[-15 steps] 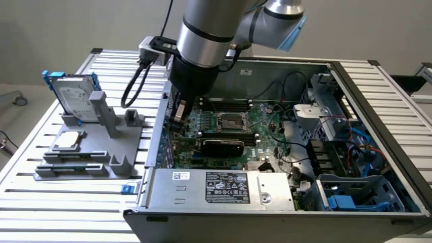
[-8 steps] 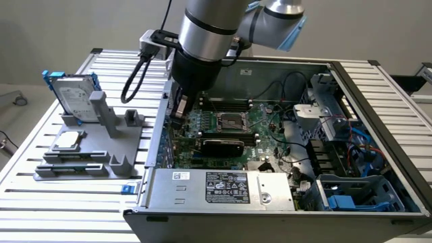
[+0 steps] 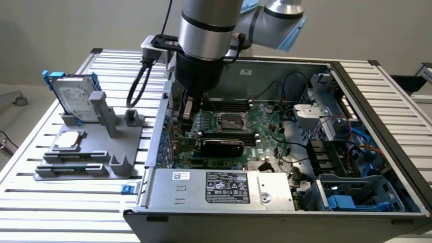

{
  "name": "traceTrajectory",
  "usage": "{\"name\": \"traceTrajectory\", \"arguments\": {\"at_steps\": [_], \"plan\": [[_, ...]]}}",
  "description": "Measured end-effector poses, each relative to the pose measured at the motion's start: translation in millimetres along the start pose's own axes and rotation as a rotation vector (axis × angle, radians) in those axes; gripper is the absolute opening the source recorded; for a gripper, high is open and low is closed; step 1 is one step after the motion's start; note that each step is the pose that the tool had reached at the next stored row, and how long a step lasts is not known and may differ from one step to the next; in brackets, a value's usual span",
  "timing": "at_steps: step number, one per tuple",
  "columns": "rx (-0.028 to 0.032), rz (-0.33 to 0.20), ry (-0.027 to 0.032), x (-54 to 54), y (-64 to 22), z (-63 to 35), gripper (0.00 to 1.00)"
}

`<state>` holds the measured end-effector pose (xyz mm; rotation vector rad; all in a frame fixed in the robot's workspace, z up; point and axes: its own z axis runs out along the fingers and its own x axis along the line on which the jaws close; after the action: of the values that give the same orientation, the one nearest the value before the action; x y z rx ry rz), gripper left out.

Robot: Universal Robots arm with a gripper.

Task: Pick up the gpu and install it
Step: 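Press down on the gpu until it lock into place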

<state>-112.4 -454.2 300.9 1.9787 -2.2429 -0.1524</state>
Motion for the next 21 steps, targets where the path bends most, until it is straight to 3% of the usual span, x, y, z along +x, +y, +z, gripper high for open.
{"name": "traceTrajectory", "arguments": {"at_steps": [2, 3, 5, 7, 9, 12, 15, 21], "plan": [[0.0352, -0.003, -0.0037, -0.1, -0.5, -0.2, 0.11], [0.0491, -0.005, -0.0057, -0.1, -1.1, -0.2, 0.11], [0.0707, -0.007, -0.0107, -0.3, -2.5, -0.5, 0.11], [0.0854, -0.009, -0.0183, -0.5, -4.3, -0.9, 0.11], [0.0932, -0.011, -0.0270, -0.8, -6.5, -1.7, 0.11], [0.1000, -0.016, -0.0423, -1.3, -10.5, -3.2, 0.11], [0.1022, -0.018, -0.0570, -1.6, -13.8, -5.3, 0.11], [0.1010, -0.018, -0.0582, -1.6, -13.9, -5.6, 0.11]]}}
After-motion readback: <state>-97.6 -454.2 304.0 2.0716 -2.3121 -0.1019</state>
